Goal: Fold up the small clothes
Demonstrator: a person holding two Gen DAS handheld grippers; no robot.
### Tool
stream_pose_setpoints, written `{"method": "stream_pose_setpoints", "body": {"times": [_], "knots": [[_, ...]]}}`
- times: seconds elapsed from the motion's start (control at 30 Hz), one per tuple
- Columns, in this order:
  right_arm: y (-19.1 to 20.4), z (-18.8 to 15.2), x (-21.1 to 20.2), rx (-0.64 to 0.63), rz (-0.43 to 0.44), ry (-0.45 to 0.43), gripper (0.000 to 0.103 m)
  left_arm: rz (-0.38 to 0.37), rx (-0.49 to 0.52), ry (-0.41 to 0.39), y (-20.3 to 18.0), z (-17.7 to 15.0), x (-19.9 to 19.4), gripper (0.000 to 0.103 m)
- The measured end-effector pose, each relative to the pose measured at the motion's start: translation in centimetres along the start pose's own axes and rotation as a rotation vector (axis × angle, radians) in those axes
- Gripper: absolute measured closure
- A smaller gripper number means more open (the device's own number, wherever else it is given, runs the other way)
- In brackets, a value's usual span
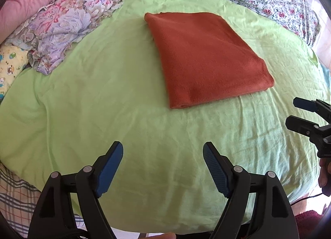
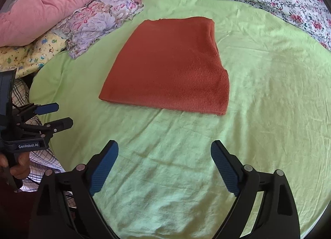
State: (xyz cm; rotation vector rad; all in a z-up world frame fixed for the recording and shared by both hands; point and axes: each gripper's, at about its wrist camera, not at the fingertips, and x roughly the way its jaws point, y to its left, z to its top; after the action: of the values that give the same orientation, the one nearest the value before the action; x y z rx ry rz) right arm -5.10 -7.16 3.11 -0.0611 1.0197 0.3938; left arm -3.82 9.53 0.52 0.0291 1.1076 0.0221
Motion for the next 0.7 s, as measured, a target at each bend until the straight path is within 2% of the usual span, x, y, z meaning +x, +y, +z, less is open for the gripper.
{"method": "stream_pose_setpoints", "body": {"times": [0.27,0.7], "knots": [[-0.1,1.7,0.4,0.0,0.012,-0.016,0.006,0.024,-0.019,0.003,0.2,2.3,0.7,0.022],[-2.3,5.0,2.0,0.046,0.026,-0.002,0.005,0.056,-0.036,-0.007,0.0,5.5,2.5,0.019]]}}
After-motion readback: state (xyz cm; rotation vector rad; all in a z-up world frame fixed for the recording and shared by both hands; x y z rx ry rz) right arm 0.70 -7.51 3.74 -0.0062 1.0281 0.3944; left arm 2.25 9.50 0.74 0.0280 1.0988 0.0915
